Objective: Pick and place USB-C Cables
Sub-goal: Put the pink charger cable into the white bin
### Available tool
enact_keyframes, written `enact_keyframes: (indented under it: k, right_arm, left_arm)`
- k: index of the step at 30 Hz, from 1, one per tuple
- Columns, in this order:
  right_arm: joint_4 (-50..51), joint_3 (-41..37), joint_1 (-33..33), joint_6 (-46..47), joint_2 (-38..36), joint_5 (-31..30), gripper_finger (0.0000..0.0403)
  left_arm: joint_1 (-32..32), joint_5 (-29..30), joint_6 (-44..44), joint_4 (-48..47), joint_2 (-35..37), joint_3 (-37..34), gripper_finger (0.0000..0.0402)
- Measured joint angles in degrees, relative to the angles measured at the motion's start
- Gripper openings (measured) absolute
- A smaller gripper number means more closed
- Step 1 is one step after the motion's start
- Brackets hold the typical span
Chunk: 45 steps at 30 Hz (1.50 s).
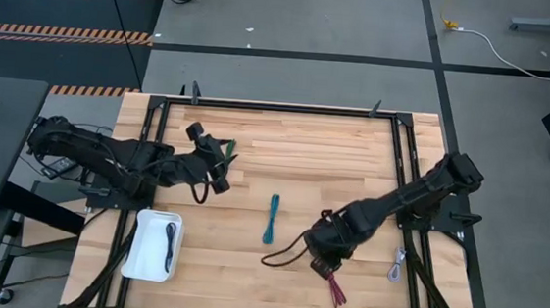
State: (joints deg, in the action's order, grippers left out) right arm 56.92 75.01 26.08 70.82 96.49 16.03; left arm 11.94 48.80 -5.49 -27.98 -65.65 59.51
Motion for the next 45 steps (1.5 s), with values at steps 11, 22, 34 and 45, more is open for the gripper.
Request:
enact_keyframes:
  k: [11,22,34,45]
  right_arm:
    - [-20.2,-12.1,7.3,14.9,0.0,-4.2,0.0178]
    - [-36.3,-22.7,9.0,18.0,0.0,-9.1,0.0181]
    - [-38.1,-27.9,8.4,16.6,-0.2,-10.9,0.0179]
    - [-34.9,-28.0,7.8,11.6,2.1,-12.0,0.0062]
  left_arm:
    - [-0.3,0.0,0.1,2.0,0.0,0.0,0.0190]
    - [-0.3,-2.2,0.4,4.1,0.0,0.0,0.0190]
    - [-0.3,-2.2,1.6,4.2,0.0,0.0,0.0190]
    - [-0.2,-3.8,-1.3,3.8,0.0,0.0,0.0190]
